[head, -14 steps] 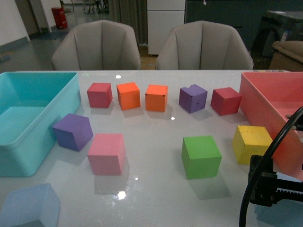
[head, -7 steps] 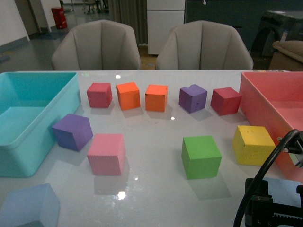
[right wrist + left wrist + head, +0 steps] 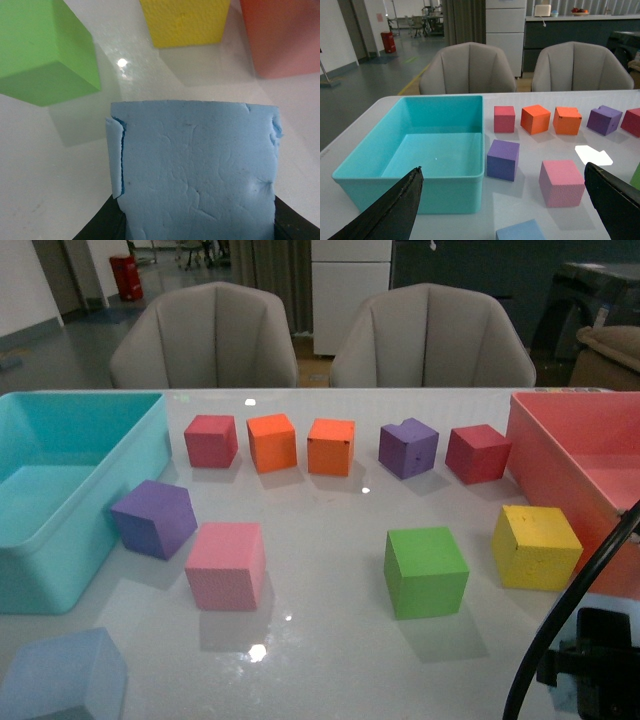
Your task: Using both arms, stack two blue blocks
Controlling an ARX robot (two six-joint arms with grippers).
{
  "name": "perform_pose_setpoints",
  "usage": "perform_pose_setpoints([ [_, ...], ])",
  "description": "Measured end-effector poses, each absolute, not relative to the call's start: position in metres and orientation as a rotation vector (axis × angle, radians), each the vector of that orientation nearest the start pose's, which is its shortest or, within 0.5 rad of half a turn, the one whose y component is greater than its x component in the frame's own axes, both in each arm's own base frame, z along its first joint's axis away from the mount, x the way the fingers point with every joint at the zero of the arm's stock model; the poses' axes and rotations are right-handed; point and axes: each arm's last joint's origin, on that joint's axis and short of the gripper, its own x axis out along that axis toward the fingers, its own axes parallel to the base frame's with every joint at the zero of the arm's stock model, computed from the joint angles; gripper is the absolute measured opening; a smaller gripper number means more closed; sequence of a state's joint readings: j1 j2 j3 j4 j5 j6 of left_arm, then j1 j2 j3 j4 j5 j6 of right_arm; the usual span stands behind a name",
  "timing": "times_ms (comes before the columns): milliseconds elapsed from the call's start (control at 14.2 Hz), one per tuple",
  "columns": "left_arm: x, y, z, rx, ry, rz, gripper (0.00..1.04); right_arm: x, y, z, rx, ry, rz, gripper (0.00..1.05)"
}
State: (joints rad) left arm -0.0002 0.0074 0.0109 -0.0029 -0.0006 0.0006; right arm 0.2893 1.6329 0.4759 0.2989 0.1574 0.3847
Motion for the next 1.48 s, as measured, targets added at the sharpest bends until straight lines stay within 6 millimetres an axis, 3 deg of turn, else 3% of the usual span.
perform_pose_setpoints([
  [141,0.097,0.0,0.166,0.001,-0.001,0.0,0.98,0.239,0.071,0.133,0.172,0.729,-0.018,0.44],
  [282,0.097,0.0,0.166,0.001,-0.001,0.0,0.98,0.251,0.076,0.171,0.181,0.592,0.019,0.43],
  [423,0.097,0.0,0.166,0.001,-0.001,0.0,0.98,0.276,0.082,0.172,0.158,0.593,0.036,0.43],
  [634,0.097,0.0,0.166,0.001,-0.001,0.0,0.98,0.348,0.107,0.178,0.13,0.597,0.095,0.42],
  [705,0.097,0.0,0.166,0.001,-0.001,0.0,0.98,0.367,0.119,0.177,0.115,0.606,0.117,0.42],
  [775,0.097,0.0,0.166,0.001,-0.001,0.0,0.98,0.392,0.144,0.168,0.086,0.648,0.17,0.42],
  [1128,0.097,0.0,0.166,0.001,-0.001,0.0,0.98,0.442,0.21,0.14,0.068,0.772,0.274,0.41],
  [1480,0.097,0.0,0.166,0.001,-0.001,0.0,0.98,0.468,0.225,0.115,0.149,0.895,0.207,0.41],
])
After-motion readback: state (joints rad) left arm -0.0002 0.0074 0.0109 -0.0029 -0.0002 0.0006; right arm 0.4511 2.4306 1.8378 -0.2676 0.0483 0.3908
